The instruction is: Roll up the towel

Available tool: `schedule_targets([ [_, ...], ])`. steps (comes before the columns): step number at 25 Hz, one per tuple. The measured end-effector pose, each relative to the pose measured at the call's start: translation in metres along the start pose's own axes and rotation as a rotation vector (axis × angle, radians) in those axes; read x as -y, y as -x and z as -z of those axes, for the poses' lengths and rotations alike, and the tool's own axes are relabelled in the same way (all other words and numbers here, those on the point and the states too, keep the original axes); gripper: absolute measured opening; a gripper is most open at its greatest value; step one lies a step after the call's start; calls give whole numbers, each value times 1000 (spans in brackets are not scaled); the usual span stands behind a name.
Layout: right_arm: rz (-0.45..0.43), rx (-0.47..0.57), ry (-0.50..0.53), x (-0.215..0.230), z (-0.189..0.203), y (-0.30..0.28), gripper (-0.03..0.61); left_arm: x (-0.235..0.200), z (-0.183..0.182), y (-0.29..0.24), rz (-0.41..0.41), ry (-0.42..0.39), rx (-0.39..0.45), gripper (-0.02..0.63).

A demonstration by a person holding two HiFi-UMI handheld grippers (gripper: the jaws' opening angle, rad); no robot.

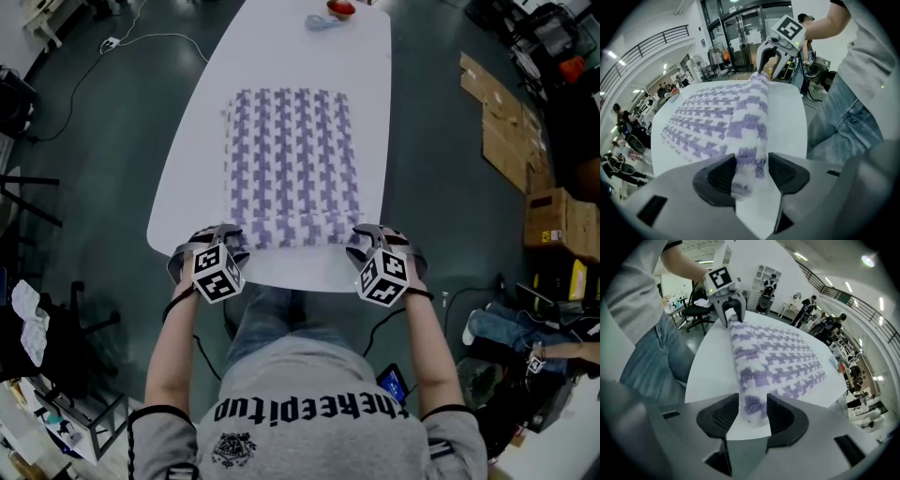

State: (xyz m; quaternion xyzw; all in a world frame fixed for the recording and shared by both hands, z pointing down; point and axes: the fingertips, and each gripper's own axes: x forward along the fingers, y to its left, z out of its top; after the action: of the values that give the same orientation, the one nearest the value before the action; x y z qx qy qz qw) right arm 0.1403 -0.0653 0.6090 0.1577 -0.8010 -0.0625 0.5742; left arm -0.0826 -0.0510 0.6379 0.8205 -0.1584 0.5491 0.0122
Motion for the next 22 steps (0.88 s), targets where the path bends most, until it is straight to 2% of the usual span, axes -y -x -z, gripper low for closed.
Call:
schedule_targets([
  [2,13,-56,32,-8,10,-11,164,-1,3,2,-20,-3,-6,200],
  [4,61,-94,52,-10,14,-7,153,3,3,13,-40,-8,-8,133],
  [5,79,-102,56,-8,13,-3,98,2,2,19,-45,-8,-8,117],
  [6,85,-105,56,-7,10,1,70,1,0,24,-47,-7,-8,94],
  [8,79,-103,54,-7,9,6,52,2,-2,28,-43,-9,-8,71],
  [13,44,-77,37,-12,14,2,51,11,0,19,-2,-15,-15,63],
  [18,-66,-64,15,-29,19,26,51,35,-9,35,93,-27,-11,63],
  [22,-137,-68,5,-43,14,30,51,46,-1,43,150,-21,-4,63],
])
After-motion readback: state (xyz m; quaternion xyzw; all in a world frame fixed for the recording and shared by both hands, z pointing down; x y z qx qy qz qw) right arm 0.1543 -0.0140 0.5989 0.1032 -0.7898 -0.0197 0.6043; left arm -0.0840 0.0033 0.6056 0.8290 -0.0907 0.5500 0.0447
